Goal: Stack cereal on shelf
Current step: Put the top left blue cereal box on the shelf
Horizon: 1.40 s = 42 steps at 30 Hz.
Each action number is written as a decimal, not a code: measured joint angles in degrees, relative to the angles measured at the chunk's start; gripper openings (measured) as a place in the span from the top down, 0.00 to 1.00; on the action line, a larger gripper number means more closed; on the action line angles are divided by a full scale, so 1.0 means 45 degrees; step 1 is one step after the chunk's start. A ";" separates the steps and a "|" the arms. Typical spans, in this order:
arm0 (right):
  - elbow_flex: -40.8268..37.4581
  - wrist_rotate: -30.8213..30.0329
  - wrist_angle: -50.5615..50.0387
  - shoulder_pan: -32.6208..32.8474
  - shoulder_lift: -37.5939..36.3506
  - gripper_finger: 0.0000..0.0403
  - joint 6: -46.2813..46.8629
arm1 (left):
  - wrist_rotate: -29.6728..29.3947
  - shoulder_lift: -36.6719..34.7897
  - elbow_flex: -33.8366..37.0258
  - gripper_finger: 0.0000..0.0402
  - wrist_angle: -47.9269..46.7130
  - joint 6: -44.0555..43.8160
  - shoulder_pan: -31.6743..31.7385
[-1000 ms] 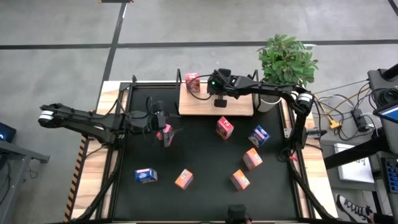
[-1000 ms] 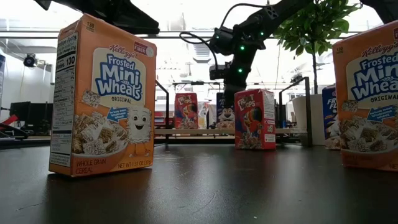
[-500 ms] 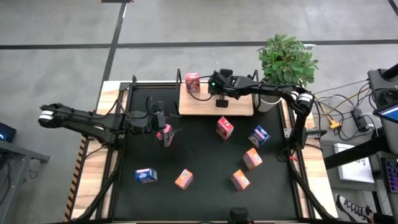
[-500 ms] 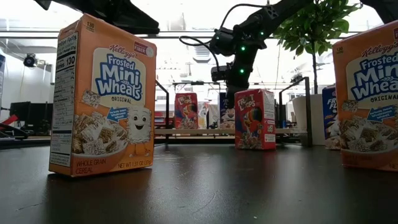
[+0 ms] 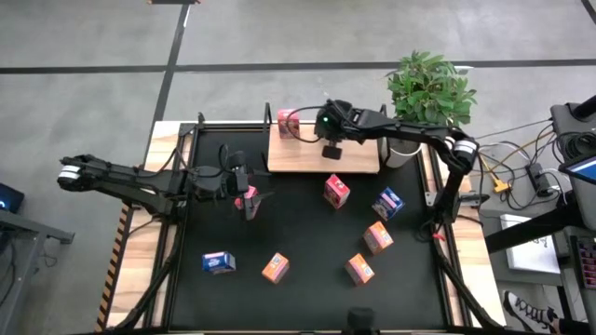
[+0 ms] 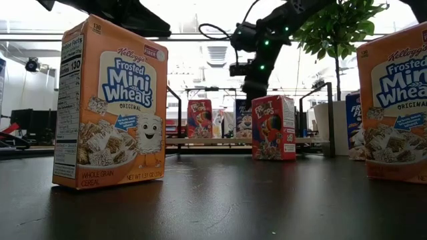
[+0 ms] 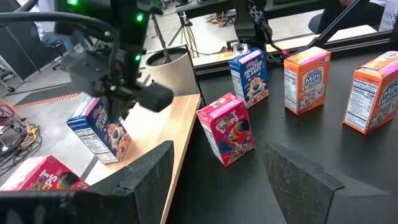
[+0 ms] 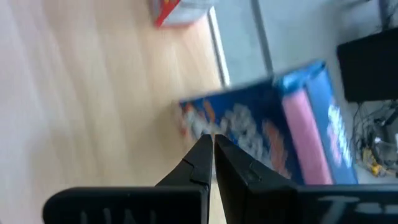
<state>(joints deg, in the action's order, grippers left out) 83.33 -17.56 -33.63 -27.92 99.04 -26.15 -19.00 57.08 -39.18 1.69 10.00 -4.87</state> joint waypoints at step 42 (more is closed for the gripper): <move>0.0558 -0.0094 -0.2623 0.0040 -0.0403 0.98 0.1555 | 0.0000 0.0000 0.0000 0.43 -0.0044 0.0009 0.0000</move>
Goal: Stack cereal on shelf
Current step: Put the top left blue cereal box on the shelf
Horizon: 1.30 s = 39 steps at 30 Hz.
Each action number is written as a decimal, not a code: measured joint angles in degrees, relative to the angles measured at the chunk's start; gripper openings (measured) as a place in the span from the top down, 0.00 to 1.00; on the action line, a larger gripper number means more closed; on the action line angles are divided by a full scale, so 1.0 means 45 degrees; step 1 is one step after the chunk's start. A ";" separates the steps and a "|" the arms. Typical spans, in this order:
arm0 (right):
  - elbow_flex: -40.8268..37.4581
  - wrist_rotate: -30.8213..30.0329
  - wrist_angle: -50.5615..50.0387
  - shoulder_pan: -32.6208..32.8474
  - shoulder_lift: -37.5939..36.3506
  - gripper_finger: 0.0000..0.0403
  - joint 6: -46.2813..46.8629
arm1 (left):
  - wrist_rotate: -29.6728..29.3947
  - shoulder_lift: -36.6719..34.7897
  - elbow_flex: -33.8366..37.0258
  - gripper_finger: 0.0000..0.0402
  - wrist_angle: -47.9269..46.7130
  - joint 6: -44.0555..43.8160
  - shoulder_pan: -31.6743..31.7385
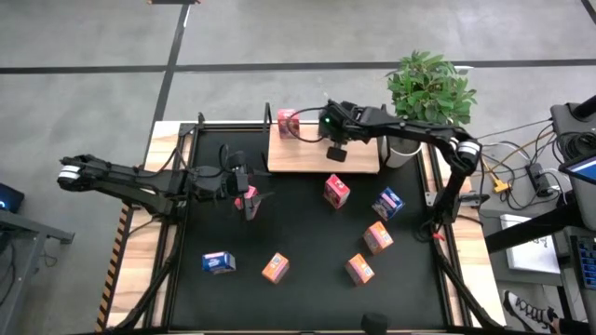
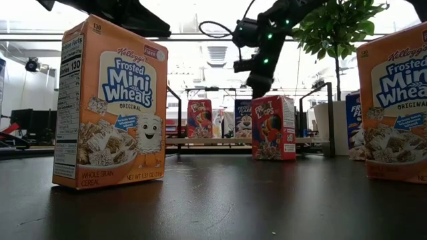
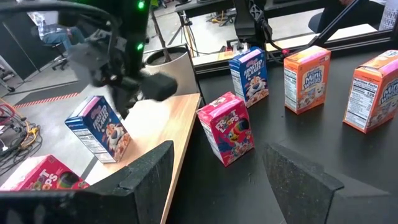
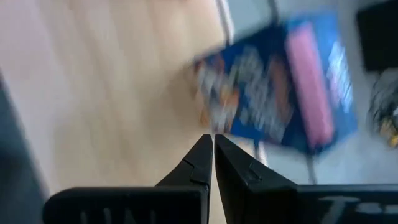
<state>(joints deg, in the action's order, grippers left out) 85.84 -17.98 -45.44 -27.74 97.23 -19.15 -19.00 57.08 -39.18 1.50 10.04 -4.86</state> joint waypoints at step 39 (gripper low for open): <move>-0.0150 -0.1248 0.1784 -0.1147 0.0268 0.98 -0.0367 | 0.0000 0.0000 0.0000 0.43 -0.0005 0.0034 0.0000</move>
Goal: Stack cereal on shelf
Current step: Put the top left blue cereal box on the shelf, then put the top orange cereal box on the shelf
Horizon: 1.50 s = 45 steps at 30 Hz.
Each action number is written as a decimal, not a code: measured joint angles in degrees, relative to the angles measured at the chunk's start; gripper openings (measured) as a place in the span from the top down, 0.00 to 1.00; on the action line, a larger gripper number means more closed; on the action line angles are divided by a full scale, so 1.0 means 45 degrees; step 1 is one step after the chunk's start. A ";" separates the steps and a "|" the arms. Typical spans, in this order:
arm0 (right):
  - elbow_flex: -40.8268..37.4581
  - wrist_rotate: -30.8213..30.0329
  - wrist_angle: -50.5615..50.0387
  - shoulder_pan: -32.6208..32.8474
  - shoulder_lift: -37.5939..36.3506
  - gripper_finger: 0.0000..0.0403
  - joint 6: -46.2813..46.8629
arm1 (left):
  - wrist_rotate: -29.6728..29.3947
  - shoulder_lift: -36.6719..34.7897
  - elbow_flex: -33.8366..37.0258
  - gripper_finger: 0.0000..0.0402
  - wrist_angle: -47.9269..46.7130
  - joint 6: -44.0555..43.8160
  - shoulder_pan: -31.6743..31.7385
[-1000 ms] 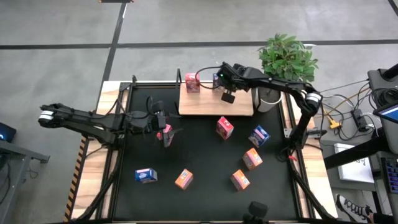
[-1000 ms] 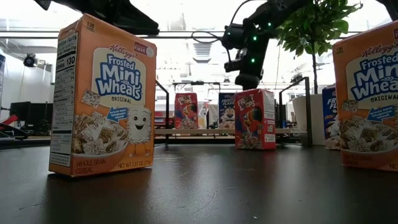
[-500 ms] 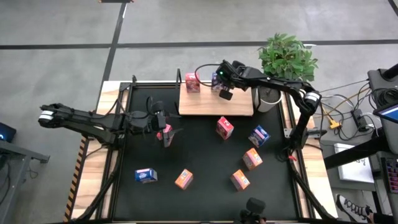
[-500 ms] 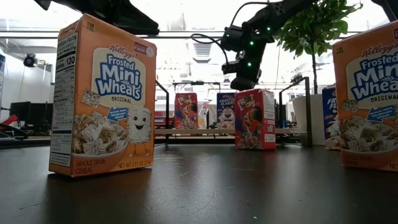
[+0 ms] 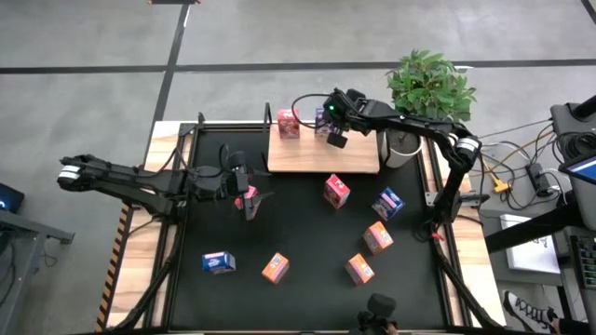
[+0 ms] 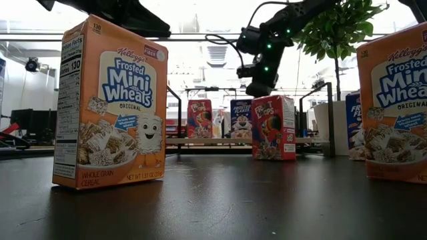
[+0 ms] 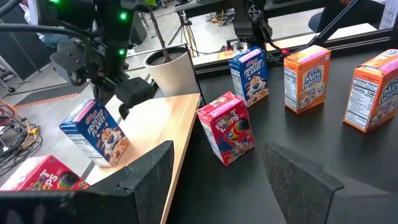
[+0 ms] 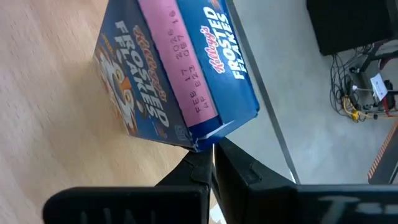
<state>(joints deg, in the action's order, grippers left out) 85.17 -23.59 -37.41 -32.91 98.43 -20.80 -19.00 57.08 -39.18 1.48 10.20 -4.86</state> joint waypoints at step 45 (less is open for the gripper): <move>-0.0083 0.2686 -0.2543 0.7744 -0.2705 0.93 0.7426 | 0.0005 0.0000 -0.0199 0.43 -0.0817 -0.0957 -0.0005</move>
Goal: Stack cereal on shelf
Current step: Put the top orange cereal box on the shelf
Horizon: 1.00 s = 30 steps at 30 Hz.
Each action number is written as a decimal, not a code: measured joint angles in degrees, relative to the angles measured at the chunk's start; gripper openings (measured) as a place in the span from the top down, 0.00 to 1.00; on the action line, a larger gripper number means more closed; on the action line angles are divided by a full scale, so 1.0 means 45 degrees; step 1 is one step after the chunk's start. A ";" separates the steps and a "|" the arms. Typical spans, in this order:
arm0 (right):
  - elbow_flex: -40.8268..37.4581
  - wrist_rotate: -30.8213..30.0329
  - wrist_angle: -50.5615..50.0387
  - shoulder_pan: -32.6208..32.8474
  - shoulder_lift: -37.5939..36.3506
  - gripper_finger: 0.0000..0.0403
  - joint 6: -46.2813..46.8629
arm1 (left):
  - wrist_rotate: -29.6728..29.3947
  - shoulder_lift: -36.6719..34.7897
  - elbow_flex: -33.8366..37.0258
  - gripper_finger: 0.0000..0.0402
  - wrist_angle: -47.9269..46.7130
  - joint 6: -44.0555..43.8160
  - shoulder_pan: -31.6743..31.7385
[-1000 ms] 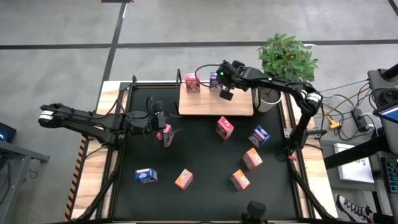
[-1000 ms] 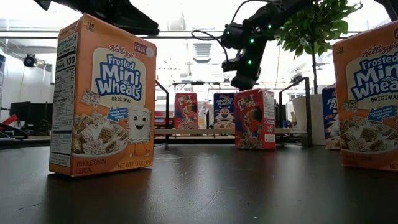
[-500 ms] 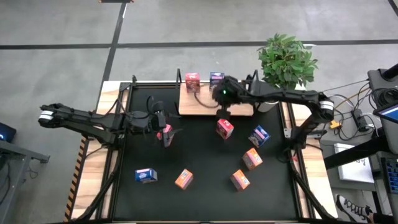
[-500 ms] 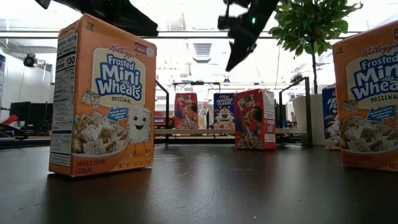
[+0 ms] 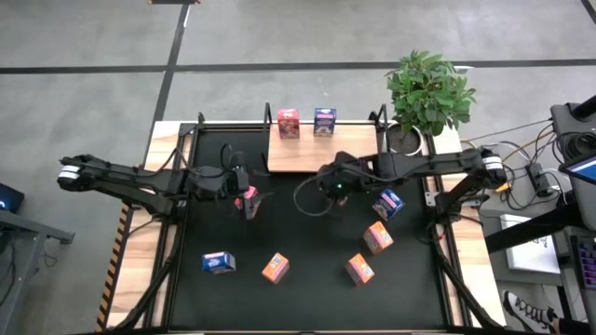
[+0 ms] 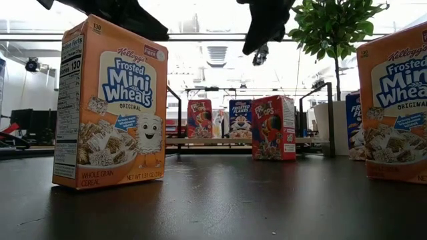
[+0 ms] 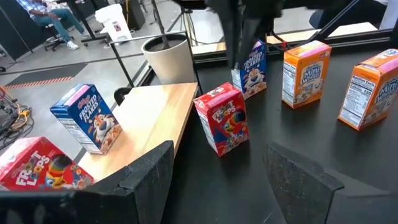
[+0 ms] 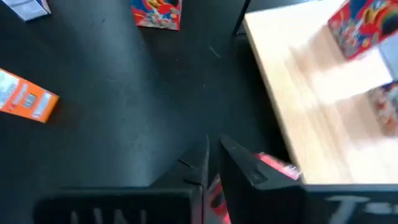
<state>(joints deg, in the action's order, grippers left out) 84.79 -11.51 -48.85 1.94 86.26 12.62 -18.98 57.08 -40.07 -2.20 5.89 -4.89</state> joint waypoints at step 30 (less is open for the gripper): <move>0.0238 0.3799 -0.1501 0.3481 0.0039 0.58 0.9953 | 0.0000 -0.0022 -0.0714 0.43 -0.0035 0.3361 0.0000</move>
<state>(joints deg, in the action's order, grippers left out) 85.86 5.59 -55.61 17.61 86.43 57.41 -18.98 56.98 -43.29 -2.36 21.01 -4.89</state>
